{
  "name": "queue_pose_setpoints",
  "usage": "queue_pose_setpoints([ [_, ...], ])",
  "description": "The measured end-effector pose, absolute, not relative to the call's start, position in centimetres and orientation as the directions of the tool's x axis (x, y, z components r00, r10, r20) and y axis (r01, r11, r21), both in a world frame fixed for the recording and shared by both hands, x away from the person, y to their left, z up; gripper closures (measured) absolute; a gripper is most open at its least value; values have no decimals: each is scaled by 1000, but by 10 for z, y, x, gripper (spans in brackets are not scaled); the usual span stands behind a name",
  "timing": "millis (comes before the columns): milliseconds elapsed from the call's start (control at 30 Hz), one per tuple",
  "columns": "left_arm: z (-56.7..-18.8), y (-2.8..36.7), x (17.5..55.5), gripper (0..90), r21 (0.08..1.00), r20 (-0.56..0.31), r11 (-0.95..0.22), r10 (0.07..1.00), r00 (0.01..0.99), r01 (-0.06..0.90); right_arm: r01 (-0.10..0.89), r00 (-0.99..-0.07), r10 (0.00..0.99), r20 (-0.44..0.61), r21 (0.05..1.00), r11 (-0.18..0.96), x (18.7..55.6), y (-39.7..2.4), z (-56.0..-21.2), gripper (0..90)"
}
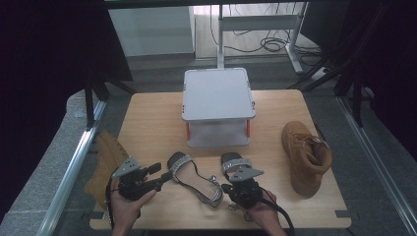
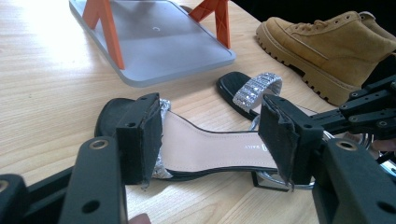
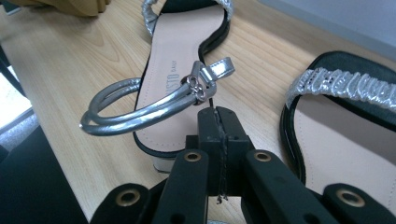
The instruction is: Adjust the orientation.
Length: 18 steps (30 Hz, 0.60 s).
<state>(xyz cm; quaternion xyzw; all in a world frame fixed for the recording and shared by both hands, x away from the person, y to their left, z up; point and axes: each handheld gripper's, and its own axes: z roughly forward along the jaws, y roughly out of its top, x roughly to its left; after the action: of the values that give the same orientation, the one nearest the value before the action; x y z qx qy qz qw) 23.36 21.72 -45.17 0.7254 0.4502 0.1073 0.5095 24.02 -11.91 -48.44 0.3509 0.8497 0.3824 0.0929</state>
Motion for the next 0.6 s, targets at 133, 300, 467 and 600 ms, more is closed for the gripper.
queue_pose_setpoints([
  [133, -451, 218, 233, 399, 836, -309, -71, 759, 573, 545, 536, -729, 676, 106, 703, 468, 241, -118, -486, 897],
  [300, -452, 219, 233, 397, 833, -311, -62, 769, 559, 549, 542, -729, 678, 96, 685, 486, 244, -114, -488, 897],
  [467, -453, 221, 233, 398, 829, -319, -55, 771, 552, 556, 542, -731, 677, 88, 677, 498, 244, -112, -489, 897],
  [600, -454, 221, 233, 399, 828, -318, -59, 769, 554, 557, 551, -727, 682, 87, 666, 503, 246, -111, -490, 898],
])
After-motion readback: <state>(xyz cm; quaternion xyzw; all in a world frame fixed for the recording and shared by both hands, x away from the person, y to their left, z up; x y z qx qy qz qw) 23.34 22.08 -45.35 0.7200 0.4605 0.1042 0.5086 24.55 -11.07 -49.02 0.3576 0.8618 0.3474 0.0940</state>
